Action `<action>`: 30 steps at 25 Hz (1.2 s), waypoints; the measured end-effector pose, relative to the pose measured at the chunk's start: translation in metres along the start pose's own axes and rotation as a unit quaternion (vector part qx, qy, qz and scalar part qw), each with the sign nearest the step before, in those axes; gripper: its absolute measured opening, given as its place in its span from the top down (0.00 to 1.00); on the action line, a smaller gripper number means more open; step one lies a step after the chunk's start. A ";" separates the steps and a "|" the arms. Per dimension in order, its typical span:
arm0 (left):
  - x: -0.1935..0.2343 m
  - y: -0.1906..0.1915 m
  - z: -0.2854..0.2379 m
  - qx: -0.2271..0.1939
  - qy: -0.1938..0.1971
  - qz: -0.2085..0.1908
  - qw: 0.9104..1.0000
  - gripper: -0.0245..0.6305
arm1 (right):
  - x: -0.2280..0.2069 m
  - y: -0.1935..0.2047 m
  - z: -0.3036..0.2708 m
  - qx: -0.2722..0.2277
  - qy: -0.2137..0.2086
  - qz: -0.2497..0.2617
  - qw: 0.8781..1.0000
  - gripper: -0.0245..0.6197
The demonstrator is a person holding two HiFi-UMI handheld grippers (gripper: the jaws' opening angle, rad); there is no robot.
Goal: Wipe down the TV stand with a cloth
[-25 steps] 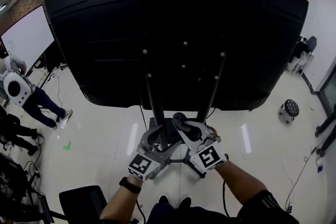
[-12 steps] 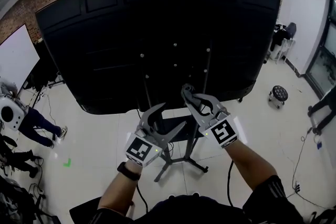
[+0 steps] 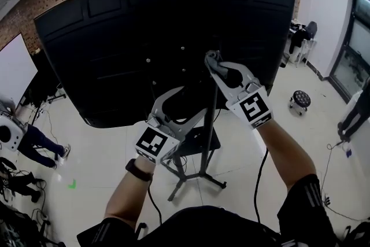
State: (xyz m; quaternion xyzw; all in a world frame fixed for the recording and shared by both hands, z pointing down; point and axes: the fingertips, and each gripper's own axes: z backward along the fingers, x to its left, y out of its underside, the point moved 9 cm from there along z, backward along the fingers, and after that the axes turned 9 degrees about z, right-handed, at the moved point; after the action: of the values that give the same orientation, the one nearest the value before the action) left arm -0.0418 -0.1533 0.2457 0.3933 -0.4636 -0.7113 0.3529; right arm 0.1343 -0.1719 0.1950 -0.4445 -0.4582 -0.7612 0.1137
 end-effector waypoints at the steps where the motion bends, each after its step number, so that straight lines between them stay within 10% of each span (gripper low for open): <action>1: 0.001 -0.003 -0.007 -0.001 -0.002 -0.005 1.000 0.48 | -0.010 0.000 -0.002 0.001 0.000 0.007 1.000 0.92; 13: 0.023 -0.020 -0.086 -0.010 -0.042 -0.016 0.999 0.48 | -0.082 0.032 -0.042 -0.001 -0.070 0.011 0.997 0.92; 30: 0.016 0.033 -0.118 0.030 -0.112 0.001 0.993 0.48 | -0.074 0.092 -0.015 -0.074 -0.134 -0.048 0.987 0.92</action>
State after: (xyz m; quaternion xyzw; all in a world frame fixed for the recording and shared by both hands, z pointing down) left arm 0.0604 -0.2228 0.2419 0.3213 -0.5217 -0.7363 0.2871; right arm 0.2223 -0.2521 0.1899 -0.5270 -0.4328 -0.7312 -0.0185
